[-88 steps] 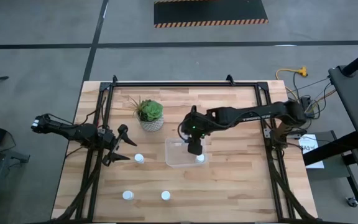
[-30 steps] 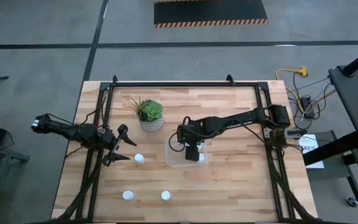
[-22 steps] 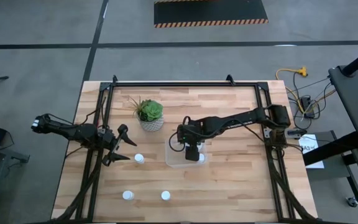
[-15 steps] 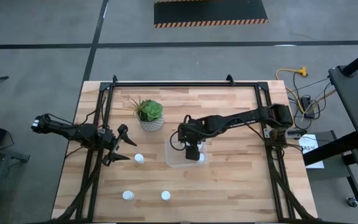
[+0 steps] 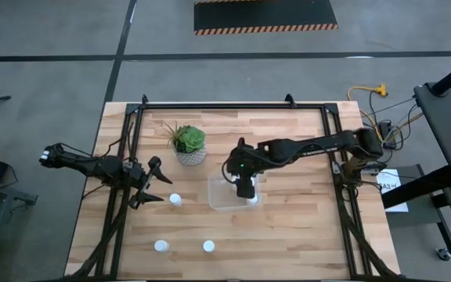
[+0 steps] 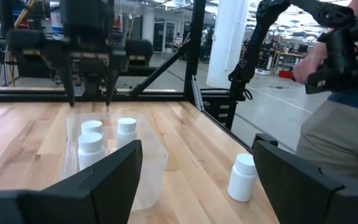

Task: Pick and place pill bottles into a basket
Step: Put the white pill bottle into the transparent bin

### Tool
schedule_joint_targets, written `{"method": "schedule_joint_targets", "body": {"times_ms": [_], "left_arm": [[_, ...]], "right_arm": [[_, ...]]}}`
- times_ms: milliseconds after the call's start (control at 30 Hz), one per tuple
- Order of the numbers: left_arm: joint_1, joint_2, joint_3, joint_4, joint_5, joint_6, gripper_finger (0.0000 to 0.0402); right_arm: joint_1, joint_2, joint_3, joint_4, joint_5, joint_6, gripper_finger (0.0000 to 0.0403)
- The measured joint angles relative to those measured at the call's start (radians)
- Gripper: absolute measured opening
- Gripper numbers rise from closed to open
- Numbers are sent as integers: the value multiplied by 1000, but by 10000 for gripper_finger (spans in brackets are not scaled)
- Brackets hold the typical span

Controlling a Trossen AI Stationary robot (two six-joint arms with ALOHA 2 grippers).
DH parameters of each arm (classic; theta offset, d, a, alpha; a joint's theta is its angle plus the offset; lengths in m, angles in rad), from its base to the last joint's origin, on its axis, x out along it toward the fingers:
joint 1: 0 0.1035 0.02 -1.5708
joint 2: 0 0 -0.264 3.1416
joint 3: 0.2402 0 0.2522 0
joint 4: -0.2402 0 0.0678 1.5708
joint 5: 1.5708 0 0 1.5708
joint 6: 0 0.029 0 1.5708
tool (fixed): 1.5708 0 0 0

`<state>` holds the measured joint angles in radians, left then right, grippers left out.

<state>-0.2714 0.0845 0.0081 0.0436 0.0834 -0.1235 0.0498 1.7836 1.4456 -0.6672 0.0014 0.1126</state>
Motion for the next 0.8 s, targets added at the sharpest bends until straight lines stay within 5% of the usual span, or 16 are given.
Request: {"method": "schedule_joint_targets", "body": {"times_ms": [800], "left_arm": [[0,0,0,0,0,0,290]], "right_arm": [[-6,-162,0,79,0,-126,215]]}}
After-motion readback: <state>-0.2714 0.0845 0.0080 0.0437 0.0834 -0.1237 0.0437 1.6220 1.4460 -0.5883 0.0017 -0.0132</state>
